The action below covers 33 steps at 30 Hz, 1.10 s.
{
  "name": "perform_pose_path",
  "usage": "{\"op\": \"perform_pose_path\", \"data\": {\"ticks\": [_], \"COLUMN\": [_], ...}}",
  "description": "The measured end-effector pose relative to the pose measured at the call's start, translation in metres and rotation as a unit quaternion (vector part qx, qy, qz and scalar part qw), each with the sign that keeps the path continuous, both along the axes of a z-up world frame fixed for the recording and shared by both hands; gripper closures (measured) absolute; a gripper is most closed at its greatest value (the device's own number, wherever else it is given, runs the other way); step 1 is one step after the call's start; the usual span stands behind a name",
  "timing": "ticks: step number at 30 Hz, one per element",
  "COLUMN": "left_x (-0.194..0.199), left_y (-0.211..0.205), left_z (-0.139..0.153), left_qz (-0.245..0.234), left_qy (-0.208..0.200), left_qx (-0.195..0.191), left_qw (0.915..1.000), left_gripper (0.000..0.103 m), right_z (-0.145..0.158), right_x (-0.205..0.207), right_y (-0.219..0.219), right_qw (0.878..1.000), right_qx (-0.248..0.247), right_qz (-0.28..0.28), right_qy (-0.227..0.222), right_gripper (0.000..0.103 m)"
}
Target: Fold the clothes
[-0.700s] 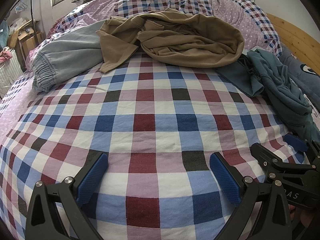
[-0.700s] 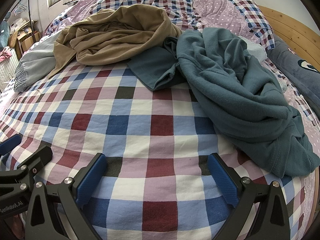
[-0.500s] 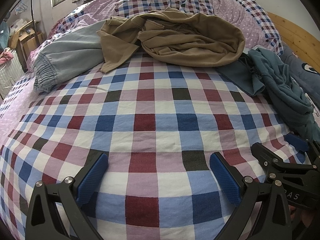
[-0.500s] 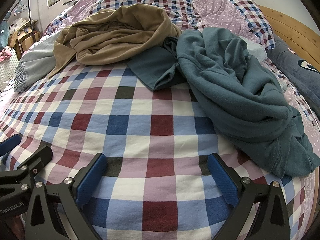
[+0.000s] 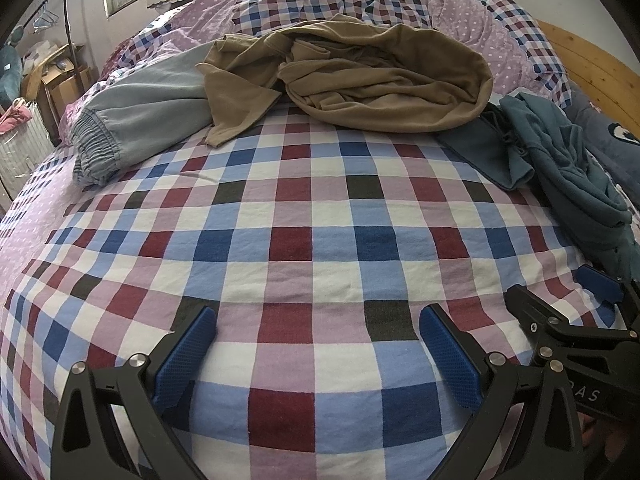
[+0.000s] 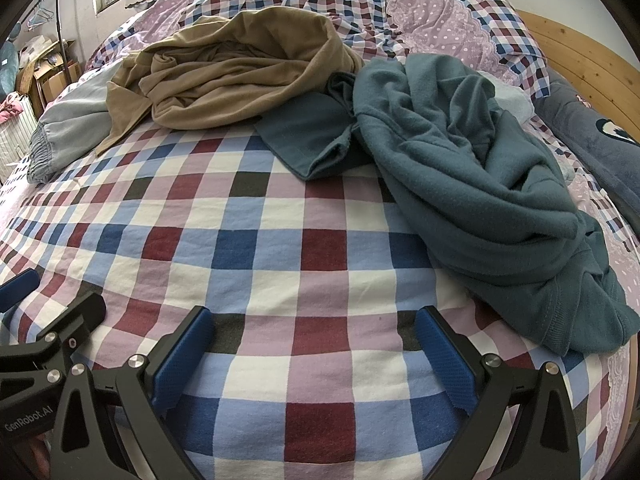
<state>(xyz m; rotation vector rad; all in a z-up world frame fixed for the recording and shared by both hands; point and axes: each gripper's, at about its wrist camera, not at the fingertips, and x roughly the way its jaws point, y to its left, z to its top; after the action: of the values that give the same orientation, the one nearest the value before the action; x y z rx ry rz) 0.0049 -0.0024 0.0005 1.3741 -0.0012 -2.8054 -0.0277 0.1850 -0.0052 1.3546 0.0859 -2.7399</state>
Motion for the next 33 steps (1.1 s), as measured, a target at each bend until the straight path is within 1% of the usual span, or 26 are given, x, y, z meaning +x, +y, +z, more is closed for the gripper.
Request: {"op": "perform_pose_path", "data": {"ticks": [16, 33], "left_x": [-0.0042, -0.0050], "left_y": [0.0039, 0.0027], "left_z": [0.0000, -0.0012], "left_qz": [0.000, 0.002], "left_qy": [-0.003, -0.003], "left_qx": [-0.003, 0.015], "left_qw": [1.0000, 0.9999], "left_gripper": [0.000, 0.000], "right_z": [0.0001, 0.0001], "right_x": [-0.0013, -0.0005], "right_y": [-0.0008, 0.0047], "right_qw": [1.000, 1.000], "right_qx": [-0.002, -0.025], "right_qz": [-0.001, 0.004], "right_qy": [-0.003, -0.015], "right_gripper": [0.000, 0.000]}}
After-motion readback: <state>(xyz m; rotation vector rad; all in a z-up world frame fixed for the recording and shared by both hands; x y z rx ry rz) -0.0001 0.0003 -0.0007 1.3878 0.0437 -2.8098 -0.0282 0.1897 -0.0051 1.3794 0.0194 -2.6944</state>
